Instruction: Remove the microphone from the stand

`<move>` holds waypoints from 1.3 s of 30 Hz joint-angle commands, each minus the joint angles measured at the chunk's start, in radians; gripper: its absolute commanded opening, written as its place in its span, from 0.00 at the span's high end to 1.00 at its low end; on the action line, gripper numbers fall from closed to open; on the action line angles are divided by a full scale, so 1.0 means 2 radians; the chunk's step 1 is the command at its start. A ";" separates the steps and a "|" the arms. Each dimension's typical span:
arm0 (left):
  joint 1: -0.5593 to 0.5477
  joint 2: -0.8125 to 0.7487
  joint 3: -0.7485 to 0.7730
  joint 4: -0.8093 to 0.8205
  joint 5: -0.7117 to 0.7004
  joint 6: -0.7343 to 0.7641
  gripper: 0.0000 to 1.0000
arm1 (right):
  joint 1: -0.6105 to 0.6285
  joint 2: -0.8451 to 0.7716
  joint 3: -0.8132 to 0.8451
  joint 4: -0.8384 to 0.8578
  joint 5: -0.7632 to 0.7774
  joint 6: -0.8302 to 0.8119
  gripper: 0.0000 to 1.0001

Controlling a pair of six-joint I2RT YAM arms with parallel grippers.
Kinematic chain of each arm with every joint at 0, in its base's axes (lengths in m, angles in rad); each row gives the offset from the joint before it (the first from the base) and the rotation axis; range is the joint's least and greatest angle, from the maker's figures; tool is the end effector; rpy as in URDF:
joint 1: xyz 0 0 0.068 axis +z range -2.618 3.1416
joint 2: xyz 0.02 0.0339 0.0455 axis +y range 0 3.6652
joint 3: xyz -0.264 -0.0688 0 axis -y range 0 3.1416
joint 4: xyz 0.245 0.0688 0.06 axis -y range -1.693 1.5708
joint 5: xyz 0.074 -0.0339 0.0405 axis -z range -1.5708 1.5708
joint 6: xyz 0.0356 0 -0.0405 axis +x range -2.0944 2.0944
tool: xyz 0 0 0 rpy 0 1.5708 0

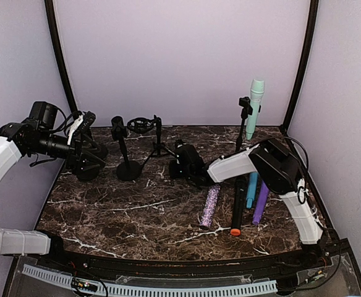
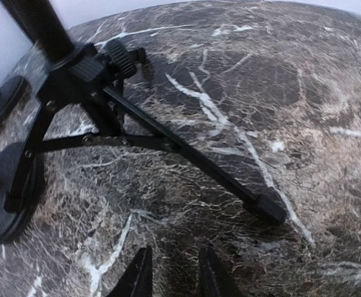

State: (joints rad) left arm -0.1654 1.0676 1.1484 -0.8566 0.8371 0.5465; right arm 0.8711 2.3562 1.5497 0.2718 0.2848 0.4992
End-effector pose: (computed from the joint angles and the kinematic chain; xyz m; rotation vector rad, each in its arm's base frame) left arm 0.1948 -0.0593 0.3558 1.1064 1.8432 -0.7550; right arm 0.3378 0.3857 0.1097 -0.2216 2.1147 0.5291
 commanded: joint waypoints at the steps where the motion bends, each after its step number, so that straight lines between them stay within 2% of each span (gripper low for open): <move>1: 0.004 -0.002 0.009 -0.005 0.008 0.000 0.08 | -0.014 -0.001 0.043 -0.024 -0.027 0.070 0.79; 5: 0.005 -0.004 0.008 -0.006 0.006 0.002 0.08 | -0.034 0.047 0.134 -0.135 -0.023 0.113 0.94; 7: 0.005 -0.006 0.008 -0.007 0.006 0.003 0.08 | -0.043 0.062 0.165 -0.171 -0.009 0.129 0.97; 12: 0.005 -0.003 0.008 -0.006 0.007 0.003 0.08 | -0.065 0.078 0.205 -0.195 0.011 0.143 0.96; 17: 0.006 -0.003 0.009 -0.006 0.008 0.004 0.08 | -0.066 0.079 0.223 -0.170 -0.020 0.102 0.88; 20: 0.005 -0.004 0.008 -0.007 0.007 0.005 0.08 | -0.051 0.048 0.180 -0.125 -0.021 0.068 0.81; 23: 0.005 -0.002 0.006 -0.007 0.007 0.003 0.08 | -0.031 -0.006 0.104 -0.064 -0.014 0.045 0.70; 25: 0.005 -0.002 0.005 -0.007 0.006 0.002 0.08 | -0.019 -0.051 0.043 -0.026 -0.003 0.032 0.59; 27: 0.006 -0.002 0.004 -0.007 0.006 0.003 0.08 | -0.008 -0.103 -0.019 -0.012 0.022 0.015 0.43; 29: 0.006 -0.002 0.004 -0.006 0.006 0.002 0.08 | 0.000 -0.149 -0.065 -0.006 0.045 0.006 0.35; 36: 0.010 0.000 0.004 0.001 0.009 -0.002 0.08 | 0.013 -0.336 -0.253 0.009 0.137 -0.003 0.20; 39: 0.010 0.004 0.008 0.001 0.013 -0.002 0.08 | 0.014 -0.411 -0.289 -0.027 0.183 -0.022 0.14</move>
State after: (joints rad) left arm -0.1532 1.0683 1.1484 -0.8562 0.8387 0.5457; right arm 0.9024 1.6611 1.0599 0.2474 0.4877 0.5060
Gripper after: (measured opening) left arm 0.923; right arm 0.838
